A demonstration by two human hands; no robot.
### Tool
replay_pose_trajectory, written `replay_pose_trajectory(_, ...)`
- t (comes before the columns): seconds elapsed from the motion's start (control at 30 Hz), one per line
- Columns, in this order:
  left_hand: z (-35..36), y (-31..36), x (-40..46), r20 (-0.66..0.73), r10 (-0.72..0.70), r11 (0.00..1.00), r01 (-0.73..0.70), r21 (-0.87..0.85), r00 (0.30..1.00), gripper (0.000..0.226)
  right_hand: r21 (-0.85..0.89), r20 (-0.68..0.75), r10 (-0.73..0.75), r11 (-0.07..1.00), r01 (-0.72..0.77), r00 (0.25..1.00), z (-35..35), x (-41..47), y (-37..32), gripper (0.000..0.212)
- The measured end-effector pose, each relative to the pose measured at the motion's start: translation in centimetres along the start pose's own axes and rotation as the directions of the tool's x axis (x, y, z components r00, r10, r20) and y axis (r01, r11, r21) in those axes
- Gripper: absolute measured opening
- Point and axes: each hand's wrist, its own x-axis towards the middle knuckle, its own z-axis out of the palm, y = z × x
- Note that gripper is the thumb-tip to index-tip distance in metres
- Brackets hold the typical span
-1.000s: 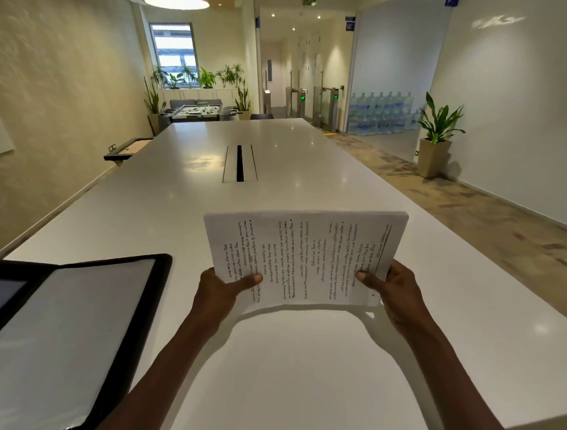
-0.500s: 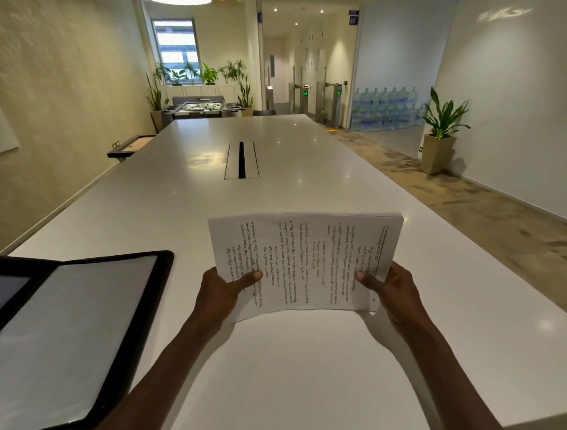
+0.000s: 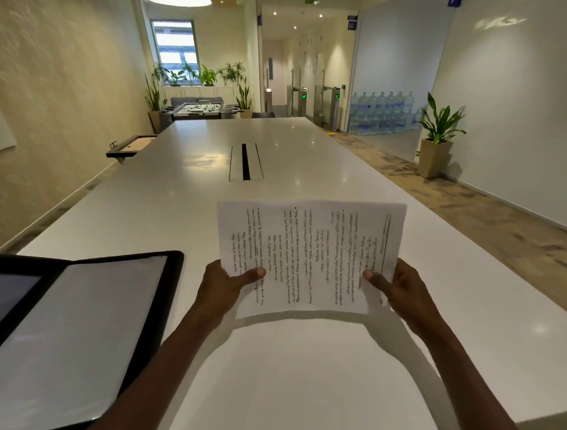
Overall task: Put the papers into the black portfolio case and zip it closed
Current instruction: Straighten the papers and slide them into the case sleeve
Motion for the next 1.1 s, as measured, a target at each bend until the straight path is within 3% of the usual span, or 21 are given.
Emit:
replay_pose_trajectory(0.13, -3.0, 1.7, 0.4, 0.108, -0.078, 0.997, 0.081, -0.019, 0.991, 0.065, 0.025, 0.112, -0.029, 0.999, 0.026, 0.993, 1.0, 0.6, -1.5, 0.032)
replay_pose_trajectory(0.27, -6.0, 2.4, -0.4, 0.166, -0.123, 0.977, 0.149, -0.15, 0.978, 0.059, 0.251, 0.175, 0.006, 0.967, -0.05, 0.985, 4.2, 1.4, -0.6, 0.04)
replay_pose_trajectory(0.4, -9.8, 3.1, -1.7, -0.028, -0.217, 0.975, 0.215, -0.063, 0.976, 0.062, 0.286, 0.138, 0.091, 0.95, -0.128, 0.986, 8.0, 1.6, -0.3, 0.03)
replay_pose_trajectory(0.5, -13.5, 2.7, -3.3, -0.144, -0.26, 0.964, 0.248, -0.093, 0.955, 0.051, 0.288, 0.122, 0.154, 0.94, -0.184, 0.98, 10.5, 1.6, -0.3, 0.025)
replay_pose_trajectory(0.7, -21.0, 0.6, -6.8, -0.484, -0.246, 0.966, 0.255, -0.049, 0.84, 0.024, 0.344, 0.161, 0.235, 0.897, -0.278, 0.959, 16.2, 1.6, 0.0, 0.019)
replay_pose_trajectory(0.8, -23.8, -0.3, -9.0, -0.674, -0.125, 0.971, 0.231, 0.07, 0.728, 0.026, 0.339, 0.211, 0.267, 0.882, -0.326, 0.94, 19.6, 1.9, 0.1, 0.023)
replay_pose_trajectory(0.9, -25.9, -0.6, -11.3, -0.844, 0.046, 0.939, 0.264, 0.218, 0.534, 0.03, 0.33, 0.265, 0.284, 0.871, -0.363, 0.922, 23.0, 2.1, -0.4, 0.026)
replay_pose_trajectory(1.0, -27.7, -1.1, -13.1, -0.939, 0.095, 0.91, 0.353, 0.216, 0.33, 0.044, 0.335, 0.308, 0.274, 0.865, -0.373, 0.911, 26.1, 2.2, -1.2, 0.024)
replay_pose_trajectory(1.1, -29.2, -1.3, -14.6, -0.991, 0.036, 0.908, 0.41, 0.088, 0.131, 0.057, 0.358, 0.346, 0.267, 0.848, -0.39, 0.899, 28.6, 2.0, -2.2, 0.023)
